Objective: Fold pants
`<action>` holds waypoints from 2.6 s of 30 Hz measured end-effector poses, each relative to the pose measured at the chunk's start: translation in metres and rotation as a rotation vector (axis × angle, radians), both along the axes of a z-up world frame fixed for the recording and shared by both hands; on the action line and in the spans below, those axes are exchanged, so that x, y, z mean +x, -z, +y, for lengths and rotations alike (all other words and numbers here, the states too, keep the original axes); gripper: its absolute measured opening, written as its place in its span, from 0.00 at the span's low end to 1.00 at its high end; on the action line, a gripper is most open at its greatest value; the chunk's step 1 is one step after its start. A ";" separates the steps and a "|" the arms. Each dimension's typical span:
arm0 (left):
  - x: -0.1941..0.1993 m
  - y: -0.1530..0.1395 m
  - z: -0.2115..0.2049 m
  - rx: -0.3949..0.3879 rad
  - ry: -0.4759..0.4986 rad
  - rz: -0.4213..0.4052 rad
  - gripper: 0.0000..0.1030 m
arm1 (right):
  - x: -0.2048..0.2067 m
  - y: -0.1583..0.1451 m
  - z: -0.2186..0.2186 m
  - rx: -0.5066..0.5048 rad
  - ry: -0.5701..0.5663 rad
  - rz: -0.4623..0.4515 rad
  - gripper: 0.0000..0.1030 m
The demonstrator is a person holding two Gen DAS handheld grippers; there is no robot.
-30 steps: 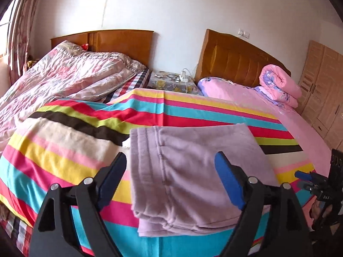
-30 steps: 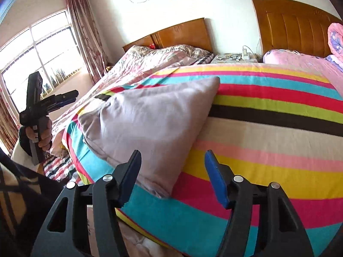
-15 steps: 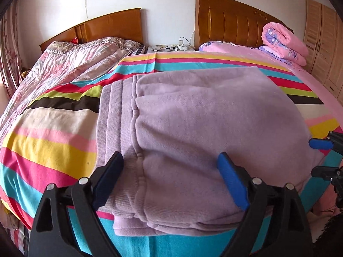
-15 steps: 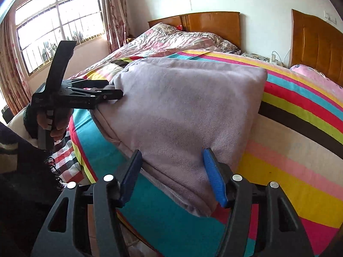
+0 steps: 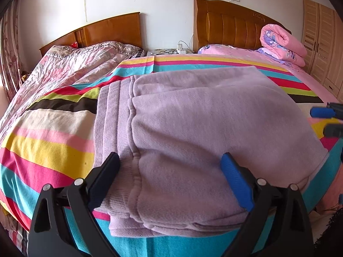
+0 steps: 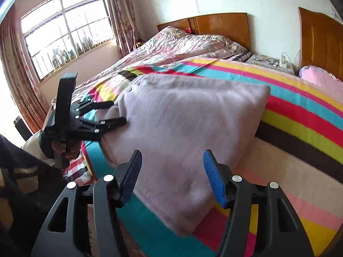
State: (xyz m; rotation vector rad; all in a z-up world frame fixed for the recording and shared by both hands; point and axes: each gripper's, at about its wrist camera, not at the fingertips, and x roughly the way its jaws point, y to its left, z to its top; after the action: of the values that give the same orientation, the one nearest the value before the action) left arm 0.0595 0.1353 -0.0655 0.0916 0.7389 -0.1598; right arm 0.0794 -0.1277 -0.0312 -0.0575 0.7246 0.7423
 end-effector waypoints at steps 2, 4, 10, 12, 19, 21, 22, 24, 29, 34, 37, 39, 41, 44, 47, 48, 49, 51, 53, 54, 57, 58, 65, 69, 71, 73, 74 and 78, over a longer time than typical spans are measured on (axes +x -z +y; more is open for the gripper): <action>0.002 0.000 0.002 -0.001 -0.001 0.000 0.93 | 0.028 -0.009 0.003 0.020 -0.041 -0.006 0.59; 0.002 0.000 0.003 -0.002 -0.002 0.002 0.93 | 0.058 -0.001 0.011 -0.003 -0.095 0.019 0.63; 0.003 -0.001 0.005 -0.001 0.003 0.008 0.93 | 0.163 0.018 -0.008 0.000 0.018 0.092 0.59; 0.003 -0.001 0.005 -0.005 0.003 0.008 0.93 | 0.177 0.004 -0.015 0.064 0.056 0.071 0.60; 0.005 0.001 0.005 -0.008 0.015 0.006 0.97 | 0.196 0.028 -0.004 -0.018 -0.031 0.140 0.61; 0.005 0.002 0.006 -0.009 0.019 0.008 0.97 | 0.210 0.017 -0.015 -0.004 0.111 0.104 0.66; 0.005 0.002 0.006 -0.010 0.020 0.008 0.97 | 0.215 0.012 -0.014 -0.026 0.164 0.088 0.68; 0.006 0.002 0.007 -0.011 0.019 0.009 0.98 | 0.217 0.001 0.002 -0.017 0.119 0.086 0.68; 0.005 0.001 0.006 -0.010 0.020 0.009 0.98 | 0.192 -0.016 0.100 -0.126 -0.146 0.031 0.76; 0.004 0.001 0.008 -0.008 0.029 0.014 0.98 | 0.183 -0.004 0.197 -0.252 -0.330 0.053 0.78; 0.002 0.000 0.009 -0.008 0.031 0.014 0.98 | 0.189 0.017 0.235 -0.339 -0.377 0.078 0.86; 0.001 0.000 0.011 -0.016 0.031 0.011 0.98 | 0.204 0.017 0.241 -0.314 -0.337 0.104 0.87; -0.001 0.001 0.011 -0.015 0.036 0.004 0.98 | 0.221 0.005 0.234 -0.258 -0.207 0.100 0.84; -0.002 0.002 0.012 -0.018 0.038 -0.005 0.98 | 0.226 -0.011 0.226 -0.079 -0.209 0.171 0.84; -0.003 0.002 0.012 -0.017 0.041 -0.008 0.98 | 0.203 -0.002 0.252 -0.195 -0.299 0.137 0.84; -0.003 0.002 0.012 -0.017 0.042 -0.008 0.98 | 0.197 0.007 0.261 -0.278 -0.305 0.116 0.84; -0.003 0.002 0.012 -0.017 0.041 -0.008 0.98 | 0.194 0.017 0.266 -0.339 -0.294 0.105 0.84; -0.003 0.003 0.013 -0.018 0.040 -0.008 0.98 | 0.199 0.023 0.263 -0.329 -0.242 0.118 0.85; -0.004 0.003 0.013 -0.016 0.038 -0.008 0.98 | 0.202 0.011 0.248 -0.288 -0.124 0.063 0.85; -0.004 0.003 0.013 -0.015 0.036 -0.009 0.98 | 0.201 0.001 0.237 -0.258 -0.076 0.038 0.85; -0.004 0.004 0.013 -0.009 0.034 -0.012 0.98 | 0.184 -0.031 0.187 -0.104 -0.011 0.045 0.85; -0.004 0.004 0.013 -0.009 0.032 -0.012 0.98 | 0.170 -0.038 0.167 -0.071 0.002 0.034 0.88; -0.003 0.003 0.008 0.017 -0.005 -0.019 0.99 | 0.045 -0.015 0.053 -0.098 0.191 0.004 0.88; -0.001 0.002 0.005 0.032 -0.039 -0.009 0.99 | -0.019 0.030 0.023 -0.187 0.282 -0.005 0.88; -0.003 0.000 0.003 0.047 -0.063 -0.009 0.99 | -0.045 0.042 0.010 -0.179 0.310 -0.027 0.89; -0.010 -0.005 -0.001 0.075 -0.111 -0.021 0.99 | -0.066 0.042 -0.008 -0.115 0.341 0.003 0.89; -0.017 -0.011 -0.001 0.073 -0.128 -0.037 0.99 | -0.076 0.040 -0.016 -0.116 0.368 -0.003 0.89; -0.059 -0.053 -0.005 0.006 -0.144 -0.168 0.99 | -0.122 0.013 -0.038 -0.066 0.415 -0.076 0.90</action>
State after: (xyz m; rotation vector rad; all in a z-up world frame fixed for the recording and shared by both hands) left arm 0.0006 0.1307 -0.0127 0.0564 0.5759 -0.0121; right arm -0.0423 -0.1657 -0.0438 0.0056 0.6604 0.3178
